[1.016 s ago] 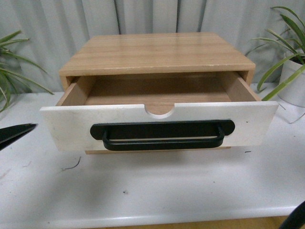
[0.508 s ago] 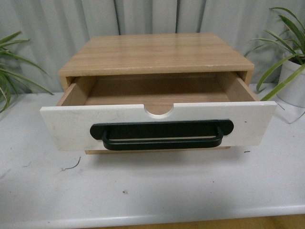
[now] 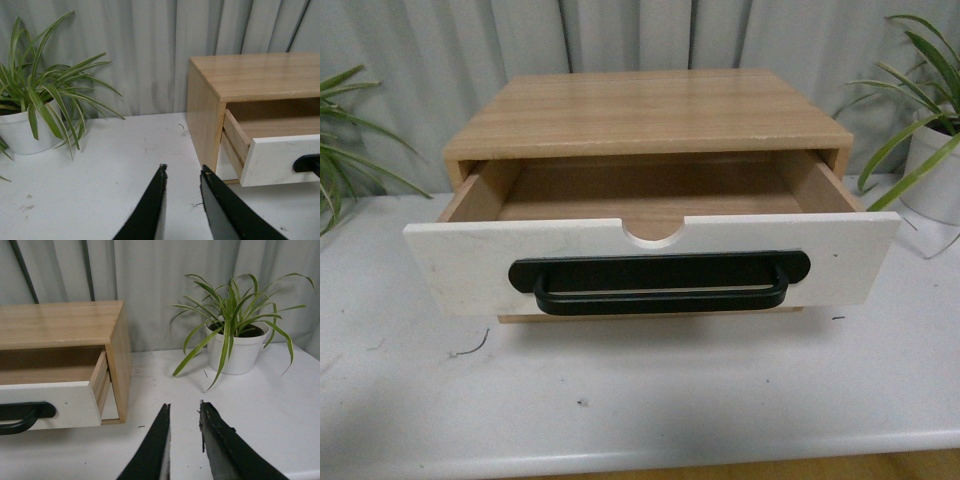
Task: Pull drawer
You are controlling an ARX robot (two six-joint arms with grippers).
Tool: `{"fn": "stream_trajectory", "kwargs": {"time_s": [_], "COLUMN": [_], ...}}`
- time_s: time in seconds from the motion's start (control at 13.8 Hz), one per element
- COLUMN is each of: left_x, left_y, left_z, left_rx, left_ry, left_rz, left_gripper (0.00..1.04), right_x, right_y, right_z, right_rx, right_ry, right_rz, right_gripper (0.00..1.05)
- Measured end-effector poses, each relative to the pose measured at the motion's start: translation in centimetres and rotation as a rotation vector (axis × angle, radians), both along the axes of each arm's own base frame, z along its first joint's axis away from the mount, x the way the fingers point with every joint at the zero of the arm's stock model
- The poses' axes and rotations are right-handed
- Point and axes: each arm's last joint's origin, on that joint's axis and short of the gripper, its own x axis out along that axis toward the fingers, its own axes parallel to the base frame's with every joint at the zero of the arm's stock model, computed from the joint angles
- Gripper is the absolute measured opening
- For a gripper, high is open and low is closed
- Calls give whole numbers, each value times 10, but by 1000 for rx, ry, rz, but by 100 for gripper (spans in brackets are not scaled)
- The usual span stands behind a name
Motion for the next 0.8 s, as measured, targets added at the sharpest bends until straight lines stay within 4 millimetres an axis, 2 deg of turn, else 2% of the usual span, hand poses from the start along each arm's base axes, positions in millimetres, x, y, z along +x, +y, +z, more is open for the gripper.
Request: {"fn": "stream_trajectory", "kwargs": {"time_s": [0.15,0.29,0.44,0.58,0.73,0.8], "left_x": [-7,-12,-12,-11,-11,-11], "left_y": [-7,-13,-18,-28,-26,-26], "left_z": [-8,-6,-15,-15,-15,-15], "left_rx": [-10,0,-2,-3,-4,-4], "left_ry": [36,-16,-2,-4,-5,-4], "left_rz": [-3,-3,15,-28,3,2], "left_gripper": [3,2,2,2,2,2], "right_x": [-3,-6,-8,-10,-20,-22], "right_y": [0,0,0,0,0,0], "right_z": [-3,-7,-10,-15,-19,-15], "right_rx": [0,0,0,0,0,0], "right_ry": [-4,0,-21,-14,12,-33], "right_rz": [0,0,-1,1,1,1], "right_gripper": [4,2,2,2,2,2]}}
